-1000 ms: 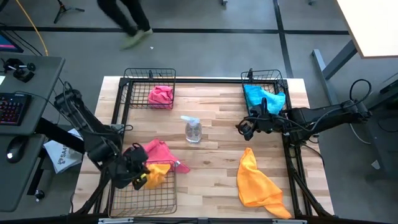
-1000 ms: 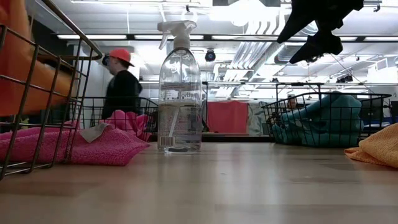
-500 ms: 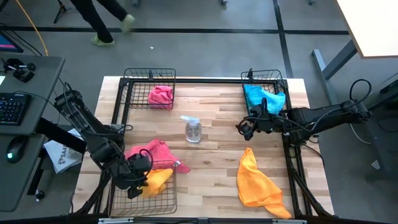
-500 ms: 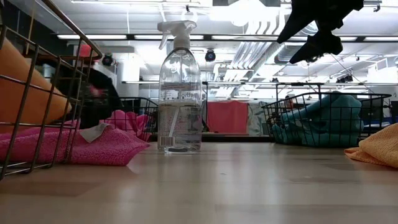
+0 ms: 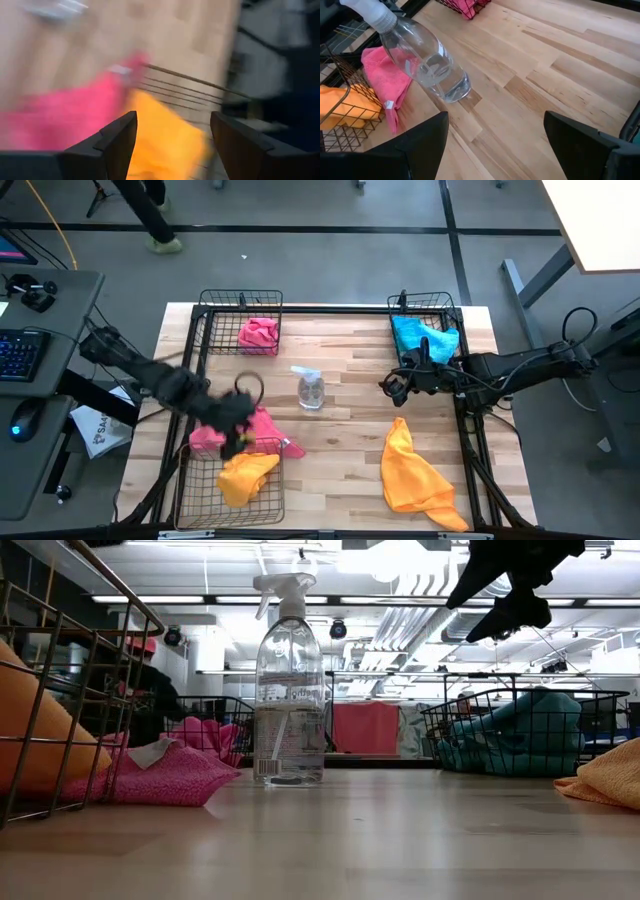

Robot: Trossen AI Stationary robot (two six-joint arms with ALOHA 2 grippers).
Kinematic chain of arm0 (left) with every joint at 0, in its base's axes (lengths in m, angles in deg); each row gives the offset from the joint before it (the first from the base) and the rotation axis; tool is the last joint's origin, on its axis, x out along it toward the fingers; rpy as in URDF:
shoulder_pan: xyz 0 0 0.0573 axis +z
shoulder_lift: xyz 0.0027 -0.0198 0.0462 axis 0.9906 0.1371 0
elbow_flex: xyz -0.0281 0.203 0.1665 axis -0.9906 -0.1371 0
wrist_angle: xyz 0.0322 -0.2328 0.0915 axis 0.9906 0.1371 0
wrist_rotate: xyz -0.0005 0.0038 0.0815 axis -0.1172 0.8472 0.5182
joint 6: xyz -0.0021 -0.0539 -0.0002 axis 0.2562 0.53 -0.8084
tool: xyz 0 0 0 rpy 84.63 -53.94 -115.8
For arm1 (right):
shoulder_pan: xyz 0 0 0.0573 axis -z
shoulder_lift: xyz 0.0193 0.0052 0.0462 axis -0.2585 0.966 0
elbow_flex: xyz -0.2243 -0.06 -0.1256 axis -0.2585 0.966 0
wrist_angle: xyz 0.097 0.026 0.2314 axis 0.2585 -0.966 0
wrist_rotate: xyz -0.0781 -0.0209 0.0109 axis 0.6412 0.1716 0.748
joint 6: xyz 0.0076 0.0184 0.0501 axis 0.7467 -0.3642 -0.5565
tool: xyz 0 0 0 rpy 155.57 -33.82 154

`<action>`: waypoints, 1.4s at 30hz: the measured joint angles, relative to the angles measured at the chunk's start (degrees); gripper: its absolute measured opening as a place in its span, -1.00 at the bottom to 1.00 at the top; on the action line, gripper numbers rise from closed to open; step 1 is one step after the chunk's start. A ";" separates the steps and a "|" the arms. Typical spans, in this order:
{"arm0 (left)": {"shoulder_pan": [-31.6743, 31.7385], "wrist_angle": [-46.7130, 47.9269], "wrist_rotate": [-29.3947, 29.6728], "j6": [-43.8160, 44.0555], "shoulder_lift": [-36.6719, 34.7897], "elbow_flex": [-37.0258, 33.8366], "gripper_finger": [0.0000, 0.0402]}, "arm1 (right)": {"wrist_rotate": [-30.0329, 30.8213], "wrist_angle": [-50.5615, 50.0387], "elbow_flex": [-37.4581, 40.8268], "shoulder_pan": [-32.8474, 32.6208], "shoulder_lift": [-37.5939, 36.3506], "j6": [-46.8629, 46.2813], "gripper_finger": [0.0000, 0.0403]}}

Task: Sort microfiber towel by color & place in baskets
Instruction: Put the pink microfiber towel into the left black wire basket

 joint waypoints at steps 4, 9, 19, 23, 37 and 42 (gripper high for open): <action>6.50 12.72 8.05 -5.58 -0.04 1.40 0.20 | 0.00 0.00 0.00 0.00 0.00 -0.01 0.60; 10.94 8.77 4.89 -8.06 -1.90 -7.93 0.20 | 0.00 0.00 0.00 -0.01 0.00 -0.01 0.60; 17.38 -4.70 -1.20 -7.16 -5.57 -25.89 0.20 | 0.02 0.00 0.00 -0.02 0.00 -1.37 0.60; 18.97 -9.95 -3.47 -7.35 -5.60 -30.47 0.20 | 0.02 0.00 0.00 0.00 0.00 -1.37 0.60; 20.96 -18.88 -2.26 -6.31 -3.56 -38.63 0.14 | 0.43 0.00 0.00 -0.02 0.00 -1.45 0.60; 20.86 -18.70 -1.35 -5.77 -0.81 -39.00 -0.39 | 0.92 0.00 0.00 -0.02 0.00 -1.96 0.60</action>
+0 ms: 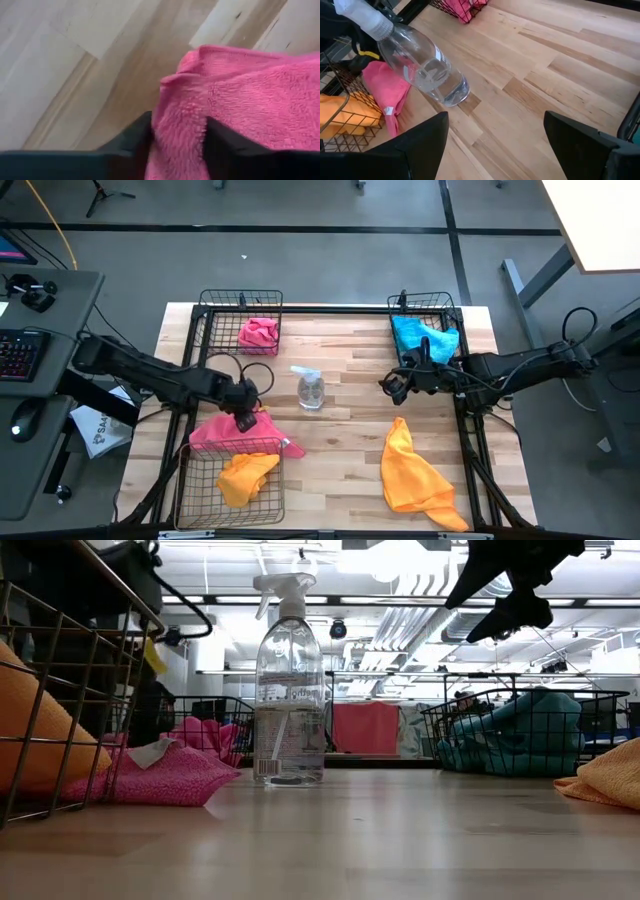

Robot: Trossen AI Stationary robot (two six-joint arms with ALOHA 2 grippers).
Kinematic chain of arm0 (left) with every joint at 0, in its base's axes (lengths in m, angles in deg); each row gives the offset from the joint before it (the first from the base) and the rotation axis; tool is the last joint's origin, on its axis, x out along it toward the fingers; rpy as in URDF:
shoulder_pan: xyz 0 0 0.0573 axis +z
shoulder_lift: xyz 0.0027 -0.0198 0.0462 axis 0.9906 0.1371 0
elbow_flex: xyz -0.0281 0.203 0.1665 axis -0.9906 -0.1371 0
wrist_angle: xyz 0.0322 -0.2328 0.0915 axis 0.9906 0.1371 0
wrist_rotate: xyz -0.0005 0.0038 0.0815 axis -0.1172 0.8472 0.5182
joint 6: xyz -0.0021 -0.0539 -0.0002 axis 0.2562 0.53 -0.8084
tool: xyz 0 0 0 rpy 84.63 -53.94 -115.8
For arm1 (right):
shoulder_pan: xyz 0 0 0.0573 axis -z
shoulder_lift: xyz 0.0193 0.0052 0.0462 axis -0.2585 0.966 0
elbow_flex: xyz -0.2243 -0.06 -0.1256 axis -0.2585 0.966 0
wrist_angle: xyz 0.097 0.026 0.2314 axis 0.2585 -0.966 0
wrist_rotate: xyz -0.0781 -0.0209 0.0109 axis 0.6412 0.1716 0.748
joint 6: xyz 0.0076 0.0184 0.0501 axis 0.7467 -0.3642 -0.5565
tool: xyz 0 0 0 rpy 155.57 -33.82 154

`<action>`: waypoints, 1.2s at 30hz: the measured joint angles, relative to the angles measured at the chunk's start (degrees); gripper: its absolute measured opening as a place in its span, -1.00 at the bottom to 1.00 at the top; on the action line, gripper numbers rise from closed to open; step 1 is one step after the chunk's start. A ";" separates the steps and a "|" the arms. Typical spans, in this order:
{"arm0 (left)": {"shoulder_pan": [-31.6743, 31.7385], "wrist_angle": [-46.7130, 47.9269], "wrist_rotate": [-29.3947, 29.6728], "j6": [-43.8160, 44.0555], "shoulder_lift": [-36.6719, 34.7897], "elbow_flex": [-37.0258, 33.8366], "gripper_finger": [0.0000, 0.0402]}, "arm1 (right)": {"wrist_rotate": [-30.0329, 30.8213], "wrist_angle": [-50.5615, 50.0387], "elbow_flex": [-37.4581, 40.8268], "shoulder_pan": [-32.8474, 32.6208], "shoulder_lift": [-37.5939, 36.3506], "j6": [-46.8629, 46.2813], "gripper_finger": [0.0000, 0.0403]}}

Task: Sort microfiber towel by color & place in baskets
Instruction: Put the pink microfiber towel into the left black wire basket

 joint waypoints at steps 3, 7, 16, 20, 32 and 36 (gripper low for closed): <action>0.48 1.25 -3.21 0.31 0.91 0.09 -0.88 | 0.37 0.00 0.00 0.02 0.00 0.00 0.60; 1.20 8.75 -3.45 -0.32 -1.04 5.31 -0.98 | 1.90 0.00 0.00 0.02 0.00 0.14 0.60; 1.18 39.05 18.53 -6.71 -7.93 41.58 -1.00 | 2.01 -0.02 0.00 0.01 0.00 0.02 0.60; 2.16 43.30 34.02 -10.31 -7.57 61.35 -1.00 | 2.19 0.00 0.00 0.00 0.00 0.11 0.60; 14.03 17.41 52.09 -54.80 -3.50 83.00 -1.00 | 4.88 -0.02 0.00 0.02 0.00 0.02 0.60; 18.61 19.88 47.49 -52.06 -2.13 79.90 -1.00 | 4.77 -0.02 0.00 0.02 0.00 0.00 0.60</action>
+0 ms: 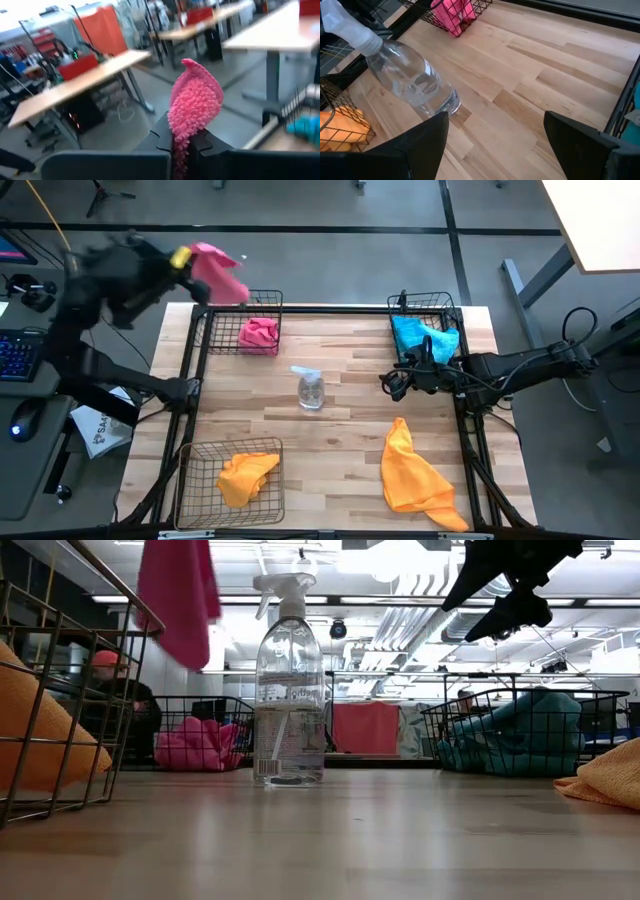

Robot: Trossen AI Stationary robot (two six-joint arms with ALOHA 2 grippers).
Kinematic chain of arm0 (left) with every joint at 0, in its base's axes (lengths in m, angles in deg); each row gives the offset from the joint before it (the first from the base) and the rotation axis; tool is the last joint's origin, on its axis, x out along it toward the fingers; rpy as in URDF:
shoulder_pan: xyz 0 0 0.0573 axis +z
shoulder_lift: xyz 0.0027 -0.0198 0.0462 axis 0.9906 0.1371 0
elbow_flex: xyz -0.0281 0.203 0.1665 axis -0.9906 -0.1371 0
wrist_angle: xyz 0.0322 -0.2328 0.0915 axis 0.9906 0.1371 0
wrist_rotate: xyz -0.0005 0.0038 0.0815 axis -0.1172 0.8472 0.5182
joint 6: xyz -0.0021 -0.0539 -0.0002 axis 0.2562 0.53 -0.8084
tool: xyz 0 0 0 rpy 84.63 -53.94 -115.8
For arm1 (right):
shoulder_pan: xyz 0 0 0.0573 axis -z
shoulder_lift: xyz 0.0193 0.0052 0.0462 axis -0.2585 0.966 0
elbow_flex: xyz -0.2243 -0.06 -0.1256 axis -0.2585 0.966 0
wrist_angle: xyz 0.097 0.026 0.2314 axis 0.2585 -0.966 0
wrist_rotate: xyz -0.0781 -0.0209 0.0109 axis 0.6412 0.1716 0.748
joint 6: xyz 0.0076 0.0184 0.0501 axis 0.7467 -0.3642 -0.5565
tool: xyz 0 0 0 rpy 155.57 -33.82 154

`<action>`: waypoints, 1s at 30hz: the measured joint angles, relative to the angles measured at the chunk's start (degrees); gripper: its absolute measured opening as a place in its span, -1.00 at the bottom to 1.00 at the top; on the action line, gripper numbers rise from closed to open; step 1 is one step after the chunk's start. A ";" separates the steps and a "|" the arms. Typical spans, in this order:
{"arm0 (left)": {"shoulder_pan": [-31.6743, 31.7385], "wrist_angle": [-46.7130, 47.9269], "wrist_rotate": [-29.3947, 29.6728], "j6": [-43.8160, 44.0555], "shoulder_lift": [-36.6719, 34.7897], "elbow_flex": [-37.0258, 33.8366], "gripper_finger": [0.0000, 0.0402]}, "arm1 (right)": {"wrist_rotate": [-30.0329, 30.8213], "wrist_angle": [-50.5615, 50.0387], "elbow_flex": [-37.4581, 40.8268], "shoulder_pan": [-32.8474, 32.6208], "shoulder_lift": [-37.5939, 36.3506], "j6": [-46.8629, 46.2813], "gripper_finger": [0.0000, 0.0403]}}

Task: Sort microfiber towel by color & place in baskets
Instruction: Put the pink microfiber towel into the left black wire basket

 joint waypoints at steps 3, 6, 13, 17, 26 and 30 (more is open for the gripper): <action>2.62 0.24 -2.39 2.62 0.06 -7.03 -1.00 | -0.02 0.01 0.00 -0.01 0.00 0.00 0.60; 4.82 -0.17 -2.99 5.97 -0.12 -17.35 -1.00 | -0.04 0.02 0.00 -0.02 0.00 -0.06 0.60; 9.44 -11.53 -2.49 11.26 -0.86 -42.05 -1.00 | -0.40 0.02 0.00 -0.04 0.00 -2.43 0.60; 11.43 -17.44 2.26 13.24 -1.02 -45.97 -1.00 | -1.24 0.02 0.00 -0.04 0.02 -2.57 0.60; 18.13 -39.14 9.10 -13.65 -2.55 -37.86 -1.00 | -1.01 0.02 0.00 -0.04 0.00 -2.45 0.60; 20.52 -42.07 8.63 -15.35 -3.43 -37.23 -1.00 | -0.96 0.02 0.00 -0.04 0.01 -2.58 0.60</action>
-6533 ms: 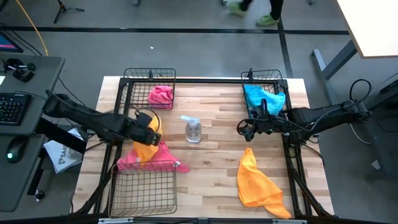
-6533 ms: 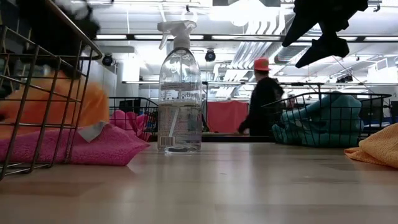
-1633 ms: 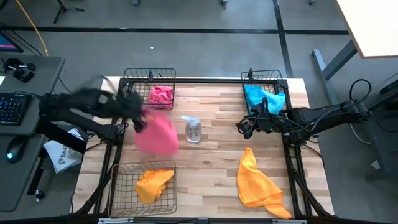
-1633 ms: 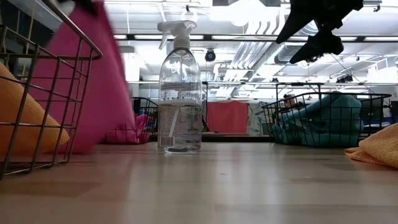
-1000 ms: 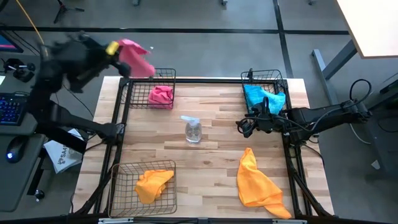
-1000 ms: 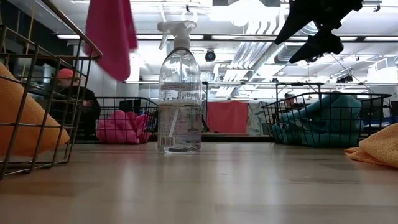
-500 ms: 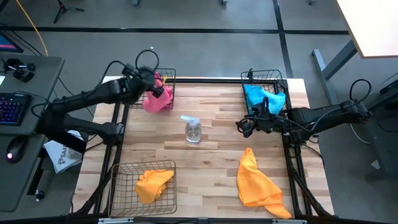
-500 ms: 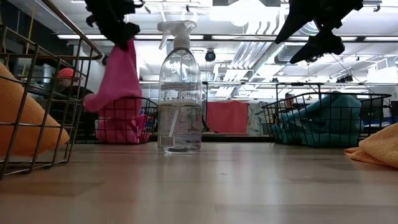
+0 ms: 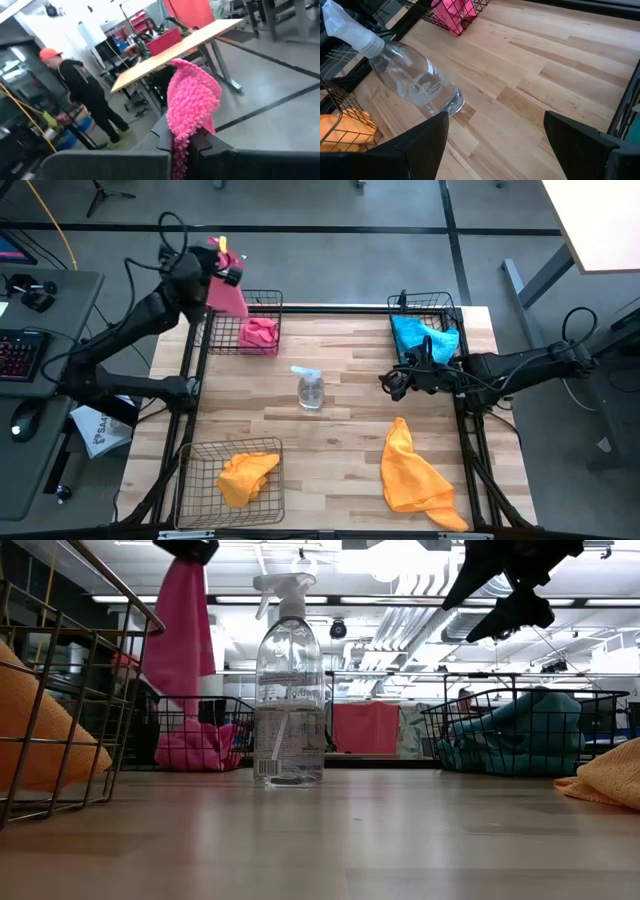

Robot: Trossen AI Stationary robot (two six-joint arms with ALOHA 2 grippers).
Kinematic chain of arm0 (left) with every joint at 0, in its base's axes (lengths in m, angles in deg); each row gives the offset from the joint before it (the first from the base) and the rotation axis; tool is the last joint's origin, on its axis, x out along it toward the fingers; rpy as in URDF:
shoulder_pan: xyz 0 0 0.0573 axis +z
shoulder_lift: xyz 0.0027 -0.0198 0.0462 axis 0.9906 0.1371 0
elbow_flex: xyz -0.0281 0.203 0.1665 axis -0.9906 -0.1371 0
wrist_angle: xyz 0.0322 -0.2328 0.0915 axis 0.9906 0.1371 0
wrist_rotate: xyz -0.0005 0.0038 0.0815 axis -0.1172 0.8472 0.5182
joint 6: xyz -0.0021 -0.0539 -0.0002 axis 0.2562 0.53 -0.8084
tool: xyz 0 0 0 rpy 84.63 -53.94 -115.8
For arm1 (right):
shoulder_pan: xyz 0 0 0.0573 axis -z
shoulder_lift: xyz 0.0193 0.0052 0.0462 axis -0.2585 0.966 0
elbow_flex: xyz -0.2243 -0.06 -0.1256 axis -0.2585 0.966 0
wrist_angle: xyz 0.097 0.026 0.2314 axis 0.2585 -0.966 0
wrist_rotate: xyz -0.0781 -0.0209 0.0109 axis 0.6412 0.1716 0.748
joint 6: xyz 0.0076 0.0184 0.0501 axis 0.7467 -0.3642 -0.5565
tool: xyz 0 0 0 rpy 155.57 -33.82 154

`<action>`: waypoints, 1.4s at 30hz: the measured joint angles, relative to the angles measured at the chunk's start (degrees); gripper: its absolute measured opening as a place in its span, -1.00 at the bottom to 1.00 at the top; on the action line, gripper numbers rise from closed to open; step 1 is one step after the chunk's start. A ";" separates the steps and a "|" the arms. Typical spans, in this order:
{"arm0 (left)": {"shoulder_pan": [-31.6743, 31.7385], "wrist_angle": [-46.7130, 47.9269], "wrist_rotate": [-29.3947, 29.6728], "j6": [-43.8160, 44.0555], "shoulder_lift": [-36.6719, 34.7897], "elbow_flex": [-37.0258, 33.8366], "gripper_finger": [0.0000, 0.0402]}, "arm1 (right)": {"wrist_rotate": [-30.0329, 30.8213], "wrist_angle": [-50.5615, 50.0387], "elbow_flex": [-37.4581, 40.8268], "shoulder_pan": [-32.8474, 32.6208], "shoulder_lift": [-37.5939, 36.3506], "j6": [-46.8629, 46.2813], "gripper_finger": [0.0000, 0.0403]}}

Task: Sort microfiber towel by color & place in baskets
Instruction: Put the pink microfiber towel into the left black wire basket

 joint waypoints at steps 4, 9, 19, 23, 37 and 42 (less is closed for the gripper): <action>1.21 11.11 -4.96 11.33 -0.07 -0.81 -1.00 | 0.15 0.00 0.00 0.00 -0.01 -1.07 0.60; 1.35 20.33 -10.53 29.93 -0.30 -9.01 -1.00 | 0.19 0.00 0.00 0.00 0.01 -1.25 0.60; -8.10 21.47 -19.04 59.07 -4.92 -26.53 -1.00 | 0.68 -0.10 0.00 0.00 0.00 -1.01 0.60; -11.45 23.34 -18.64 64.49 -6.07 -28.87 -1.00 | 2.33 -0.46 0.00 0.00 -0.01 -0.89 0.60; 6.95 11.56 -32.45 34.40 -1.54 -23.84 -0.92 | 4.04 -0.08 0.00 0.04 -0.01 -1.47 0.60; 12.25 18.02 -42.03 35.85 2.73 -21.36 -0.64 | 5.51 0.00 0.00 0.04 0.00 -4.65 0.60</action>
